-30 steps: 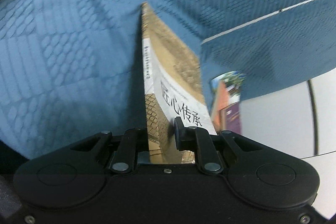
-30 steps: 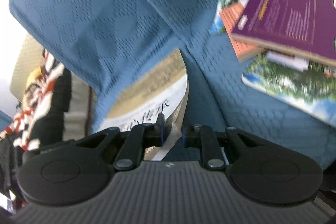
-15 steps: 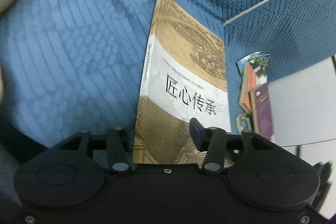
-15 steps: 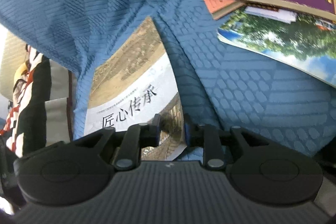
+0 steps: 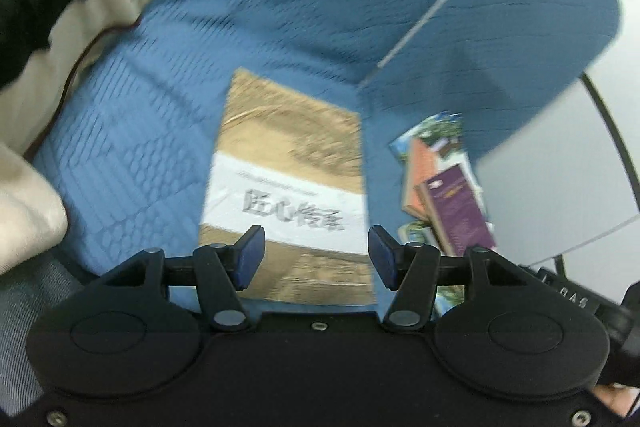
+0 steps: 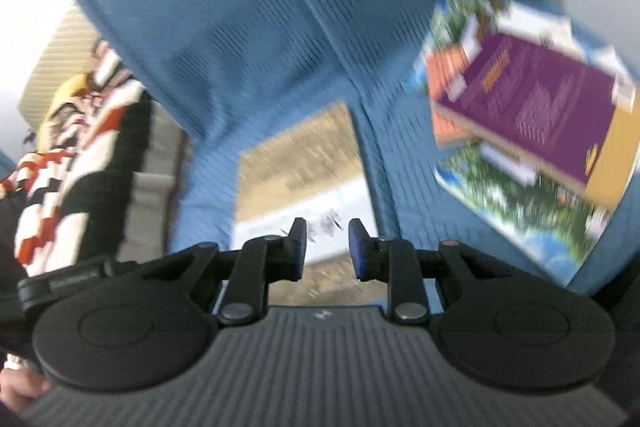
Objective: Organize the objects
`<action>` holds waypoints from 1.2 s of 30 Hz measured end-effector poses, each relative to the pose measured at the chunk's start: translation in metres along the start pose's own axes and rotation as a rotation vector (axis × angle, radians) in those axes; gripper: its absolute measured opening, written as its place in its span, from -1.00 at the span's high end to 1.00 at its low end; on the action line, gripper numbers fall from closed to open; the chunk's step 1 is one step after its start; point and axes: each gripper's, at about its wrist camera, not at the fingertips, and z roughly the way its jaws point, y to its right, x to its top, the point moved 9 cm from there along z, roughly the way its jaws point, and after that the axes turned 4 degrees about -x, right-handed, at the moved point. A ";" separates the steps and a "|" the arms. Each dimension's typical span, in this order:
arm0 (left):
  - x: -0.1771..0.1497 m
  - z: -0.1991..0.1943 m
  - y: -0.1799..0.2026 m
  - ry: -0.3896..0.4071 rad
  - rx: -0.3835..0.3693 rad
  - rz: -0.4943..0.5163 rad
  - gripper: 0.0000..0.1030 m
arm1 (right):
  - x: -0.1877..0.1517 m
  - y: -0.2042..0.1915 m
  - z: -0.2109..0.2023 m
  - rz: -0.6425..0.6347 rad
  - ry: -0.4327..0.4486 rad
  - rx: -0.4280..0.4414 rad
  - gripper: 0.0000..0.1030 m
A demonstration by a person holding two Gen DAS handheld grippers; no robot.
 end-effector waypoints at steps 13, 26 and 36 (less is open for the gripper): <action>-0.013 -0.079 0.135 0.126 -0.102 0.225 -0.05 | 0.029 -0.012 -0.120 -0.136 0.149 0.030 0.48; -0.056 -0.084 0.190 0.119 -0.142 0.264 -0.04 | 0.007 0.034 -0.171 -0.133 0.198 -0.073 0.48; -0.070 -0.069 0.201 0.108 -0.152 0.261 -0.04 | 0.002 0.064 -0.178 -0.080 0.181 -0.101 0.48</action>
